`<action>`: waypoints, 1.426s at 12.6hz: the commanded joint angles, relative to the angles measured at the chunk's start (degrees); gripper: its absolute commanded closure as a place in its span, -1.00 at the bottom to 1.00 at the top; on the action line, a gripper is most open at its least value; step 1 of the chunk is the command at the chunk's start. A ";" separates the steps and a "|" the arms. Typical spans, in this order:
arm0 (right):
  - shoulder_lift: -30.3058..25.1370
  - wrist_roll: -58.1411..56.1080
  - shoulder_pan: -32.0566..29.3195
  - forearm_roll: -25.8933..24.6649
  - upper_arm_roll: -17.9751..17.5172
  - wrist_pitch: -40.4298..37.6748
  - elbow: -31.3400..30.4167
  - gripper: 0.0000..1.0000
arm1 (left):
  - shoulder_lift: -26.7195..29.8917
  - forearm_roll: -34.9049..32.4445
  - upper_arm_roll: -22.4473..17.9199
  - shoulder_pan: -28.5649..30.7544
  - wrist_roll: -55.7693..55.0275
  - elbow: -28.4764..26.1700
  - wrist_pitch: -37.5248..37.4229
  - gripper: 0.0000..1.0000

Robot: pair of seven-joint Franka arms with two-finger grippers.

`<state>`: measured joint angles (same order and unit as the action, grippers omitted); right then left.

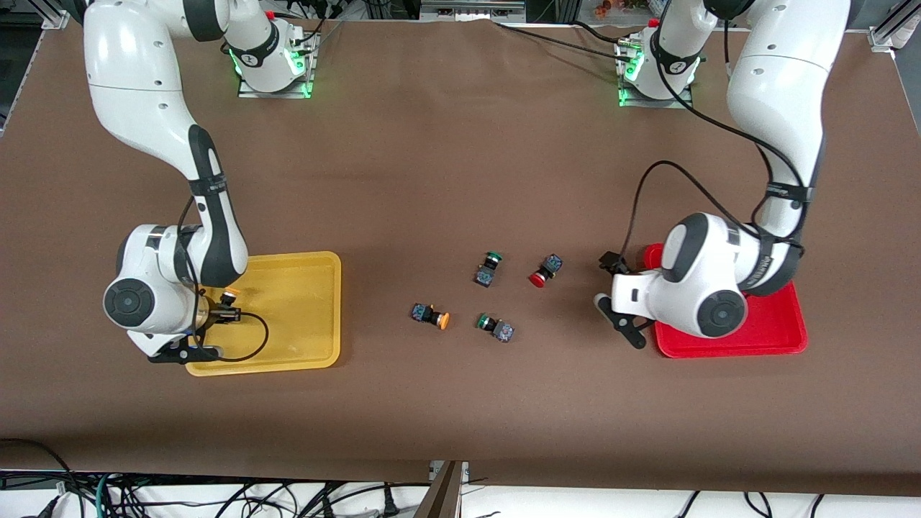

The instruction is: Place red and yellow buttons in trays

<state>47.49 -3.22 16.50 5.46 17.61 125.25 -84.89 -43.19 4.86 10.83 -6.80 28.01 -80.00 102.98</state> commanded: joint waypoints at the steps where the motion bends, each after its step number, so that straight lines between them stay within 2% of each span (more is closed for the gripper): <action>1: -1.43 -1.97 0.29 1.04 -0.74 0.78 -1.07 -0.88 | 4.51 -0.90 -0.20 -4.17 -8.65 -8.48 7.20 -1.00; 2: -1.69 -1.88 0.47 1.04 -1.17 -1.04 -0.55 -1.00 | 4.69 -0.90 -0.20 -5.15 -10.42 -10.51 10.71 -1.00; 5: -3.80 -1.27 1.61 1.13 -3.54 -10.96 4.01 -1.00 | 4.26 -0.90 -0.29 -8.13 -13.76 -11.14 14.96 -1.00; 7: -3.98 4.68 1.78 3.66 -4.86 -15.20 6.31 -1.00 | 3.99 -3.16 -0.20 -8.49 -14.74 -12.54 16.62 -1.00; 10: -3.89 16.61 5.81 4.12 -6.01 -14.95 6.58 -1.00 | 4.17 -4.42 -0.20 -9.72 -15.00 -17.81 23.82 -1.00; 13: -2.84 36.99 11.26 4.03 -6.01 -12.68 6.58 -1.00 | 4.08 -4.42 -0.20 -10.34 -15.01 -19.66 26.82 -1.00; 15: -2.40 44.14 13.81 4.12 -6.01 -10.39 6.40 -1.00 | 3.99 -4.42 -0.20 -10.69 -15.01 -20.81 29.19 -1.00; 16: -2.14 48.61 14.87 4.12 -6.01 -8.90 6.40 -1.00 | 3.99 -4.50 -0.20 -10.69 -14.92 -20.90 29.38 -0.75; 17: -2.05 53.44 15.93 4.12 -6.01 -7.06 6.40 -1.00 | 3.99 -4.50 -0.20 -10.61 -14.74 -20.90 29.38 0.21; 18: -1.61 58.10 17.33 4.12 -6.19 -4.60 6.40 -1.00 | 3.99 -4.50 -0.20 -10.60 -14.83 -20.90 29.29 0.73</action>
<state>45.52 47.87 32.13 8.88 11.23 117.77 -78.63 -41.03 1.17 10.95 -16.90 13.89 -98.37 131.25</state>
